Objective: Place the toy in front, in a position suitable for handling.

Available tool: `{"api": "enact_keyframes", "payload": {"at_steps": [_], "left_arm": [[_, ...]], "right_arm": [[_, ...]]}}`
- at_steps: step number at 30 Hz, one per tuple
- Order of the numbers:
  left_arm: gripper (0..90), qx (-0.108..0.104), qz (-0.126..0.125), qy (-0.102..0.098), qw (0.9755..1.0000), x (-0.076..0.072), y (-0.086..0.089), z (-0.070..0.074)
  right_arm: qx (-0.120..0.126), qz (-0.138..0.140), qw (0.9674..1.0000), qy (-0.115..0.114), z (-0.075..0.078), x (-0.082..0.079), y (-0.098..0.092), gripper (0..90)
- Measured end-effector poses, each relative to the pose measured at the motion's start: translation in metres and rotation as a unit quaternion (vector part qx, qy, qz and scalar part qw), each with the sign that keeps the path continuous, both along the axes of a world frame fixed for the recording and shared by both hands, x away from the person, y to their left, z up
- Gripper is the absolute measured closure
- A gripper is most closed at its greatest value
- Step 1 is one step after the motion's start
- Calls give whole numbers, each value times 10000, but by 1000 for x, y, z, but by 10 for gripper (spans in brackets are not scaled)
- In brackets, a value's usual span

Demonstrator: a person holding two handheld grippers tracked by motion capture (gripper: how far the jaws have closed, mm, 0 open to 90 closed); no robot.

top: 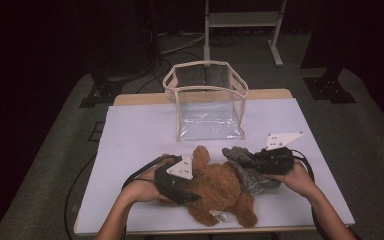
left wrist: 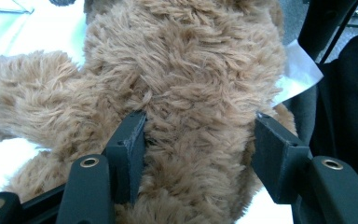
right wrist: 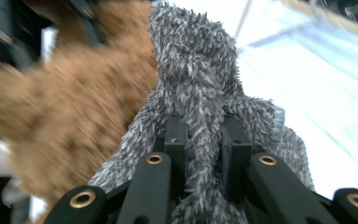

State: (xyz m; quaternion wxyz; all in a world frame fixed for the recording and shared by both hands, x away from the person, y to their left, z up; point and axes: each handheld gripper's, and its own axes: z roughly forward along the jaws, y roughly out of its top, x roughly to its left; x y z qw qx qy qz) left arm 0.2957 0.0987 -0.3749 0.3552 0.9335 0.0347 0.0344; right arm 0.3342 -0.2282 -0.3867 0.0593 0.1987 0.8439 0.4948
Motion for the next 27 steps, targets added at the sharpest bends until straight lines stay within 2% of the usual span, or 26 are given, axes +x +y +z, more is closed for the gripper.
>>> {"api": "enact_keyframes", "payload": {"at_steps": [4,6,8,10,12,15,19,24,27], "left_arm": [[383,8,41,-70,10000,2,-2,3],[379,-48,47,-79,9999,2,-1,3],[379,-107,39,-58,9999,3,2,3],[380,-212,80,-48,9997,3,3,2],[382,-216,94,-53,9997,3,1,1],[386,-128,101,-147,9998,4,-1,1],[388,-38,140,-240,9996,5,-4,3],[388,-62,259,-306,9992,7,-5,2],[388,-49,350,-315,9989,12,-8,3]], "right_arm": [[71,269,9996,6,6,-1,16,756],[-99,382,9992,49,-2,-2,26,755],[-124,387,9990,163,-12,-1,28,756],[-159,331,9991,205,-18,0,25,756],[-191,276,9991,263,-22,1,18,756],[-146,270,9992,246,-15,-2,13,756],[17,383,9991,160,-4,-8,11,756],[228,382,9985,313,-16,-18,-3,755],[382,344,9982,313,-15,-24,-13,755]]}}
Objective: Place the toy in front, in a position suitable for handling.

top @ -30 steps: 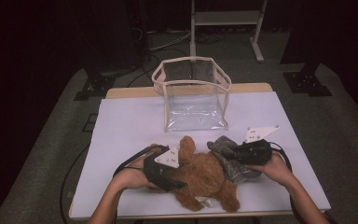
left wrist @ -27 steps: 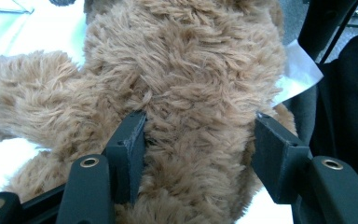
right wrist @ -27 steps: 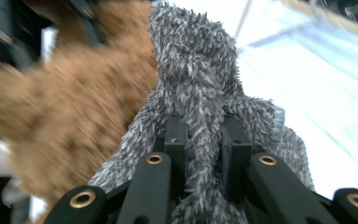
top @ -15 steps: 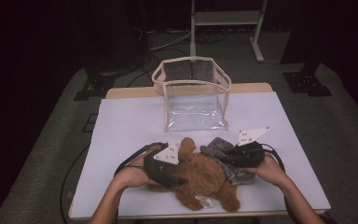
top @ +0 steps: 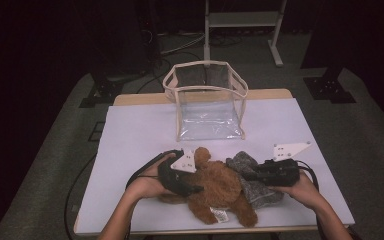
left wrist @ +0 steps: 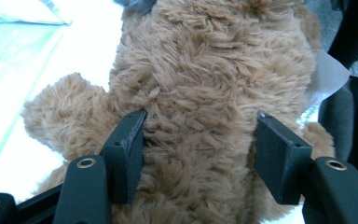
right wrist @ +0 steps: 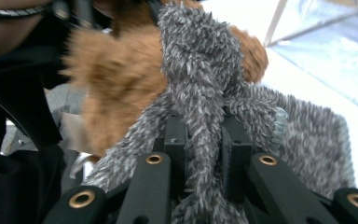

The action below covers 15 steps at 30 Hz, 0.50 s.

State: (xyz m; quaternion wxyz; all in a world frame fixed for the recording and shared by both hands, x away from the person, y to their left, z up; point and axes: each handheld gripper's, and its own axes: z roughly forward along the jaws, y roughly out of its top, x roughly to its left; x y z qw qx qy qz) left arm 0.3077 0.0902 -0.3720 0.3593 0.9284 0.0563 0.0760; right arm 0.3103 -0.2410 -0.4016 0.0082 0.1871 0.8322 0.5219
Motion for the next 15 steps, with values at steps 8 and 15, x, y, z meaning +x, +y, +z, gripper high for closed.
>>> {"api": "enact_keyframes", "payload": {"at_steps": [8,15], "left_arm": [[372,55,53,-25,10000,6,-6,2],[372,31,51,-12,10000,7,-6,2]], "right_arm": [[15,145,9999,-45,3,-4,9,754],[37,106,9998,-190,14,-6,8,754]]}}
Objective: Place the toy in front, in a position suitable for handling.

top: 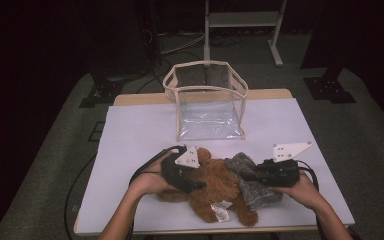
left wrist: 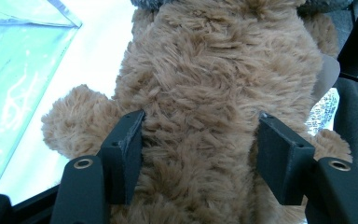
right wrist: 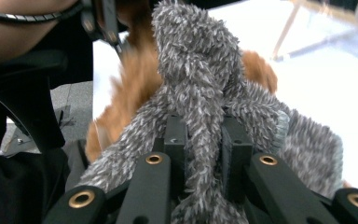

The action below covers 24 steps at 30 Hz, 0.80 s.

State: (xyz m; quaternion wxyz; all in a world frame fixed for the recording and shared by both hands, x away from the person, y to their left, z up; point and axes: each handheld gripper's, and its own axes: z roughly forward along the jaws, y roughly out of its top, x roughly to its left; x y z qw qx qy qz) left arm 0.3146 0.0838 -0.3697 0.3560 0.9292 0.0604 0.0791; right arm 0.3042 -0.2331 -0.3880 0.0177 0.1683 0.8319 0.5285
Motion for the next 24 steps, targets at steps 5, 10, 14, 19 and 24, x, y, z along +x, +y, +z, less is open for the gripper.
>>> {"api": "enact_keyframes", "payload": {"at_steps": [5,10,14,19,24], "left_arm": [[364,-29,-7,3,10000,0,0,0],[336,-238,-67,60,9997,-1,9,2],[314,-416,116,25,9991,-1,30,5],[294,-740,311,-14,9968,-5,63,13],[278,-710,462,6,9964,-10,87,10]], "right_arm": [[-71,271,9991,-303,22,5,32,753],[-403,403,9980,-257,11,8,50,755],[-344,310,9986,-237,4,6,40,756],[-423,267,9983,-286,2,3,37,756],[-486,264,9980,-308,2,4,36,755]]}}
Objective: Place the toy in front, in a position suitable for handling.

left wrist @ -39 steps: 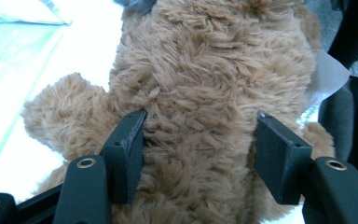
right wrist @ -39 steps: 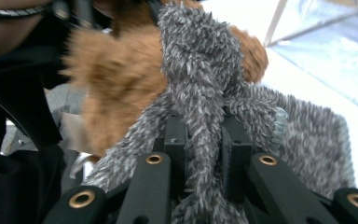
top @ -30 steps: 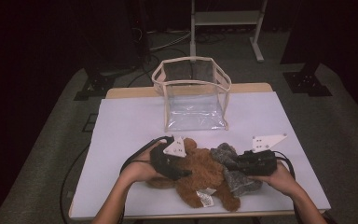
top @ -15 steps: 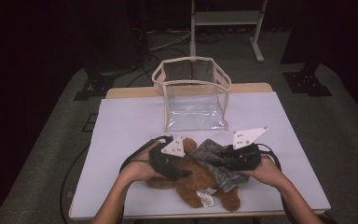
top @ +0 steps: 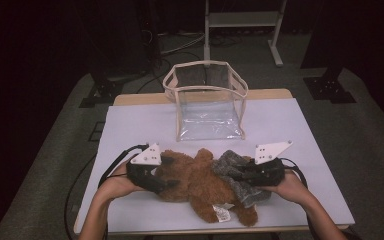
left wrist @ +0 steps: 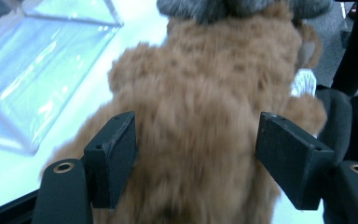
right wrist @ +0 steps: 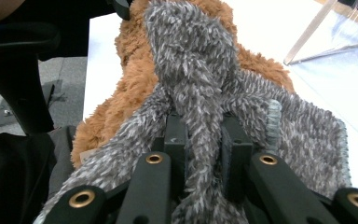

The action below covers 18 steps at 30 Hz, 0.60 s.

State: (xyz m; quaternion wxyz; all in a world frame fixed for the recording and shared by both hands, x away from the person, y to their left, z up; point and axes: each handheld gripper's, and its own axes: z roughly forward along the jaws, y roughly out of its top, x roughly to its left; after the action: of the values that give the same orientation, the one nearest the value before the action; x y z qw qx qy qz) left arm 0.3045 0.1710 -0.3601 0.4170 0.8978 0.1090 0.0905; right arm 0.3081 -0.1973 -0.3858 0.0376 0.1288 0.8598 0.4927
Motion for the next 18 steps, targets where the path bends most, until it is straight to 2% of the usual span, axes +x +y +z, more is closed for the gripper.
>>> {"api": "enact_keyframes", "payload": {"at_steps": [3,8,12,18], "left_arm": [[267,-35,128,114,9998,1,8,-10],[349,-119,20,325,9994,2,5,-21],[384,-269,-74,486,9984,2,0,-27],[389,-353,-182,488,9980,3,-15,-28]], "right_arm": [[-13,3,10000,47,-1,2,-2,756],[-132,1,9999,38,2,3,-3,754],[-240,-6,9997,20,7,4,-4,752],[-312,-42,9995,-36,16,7,-3,752]]}}
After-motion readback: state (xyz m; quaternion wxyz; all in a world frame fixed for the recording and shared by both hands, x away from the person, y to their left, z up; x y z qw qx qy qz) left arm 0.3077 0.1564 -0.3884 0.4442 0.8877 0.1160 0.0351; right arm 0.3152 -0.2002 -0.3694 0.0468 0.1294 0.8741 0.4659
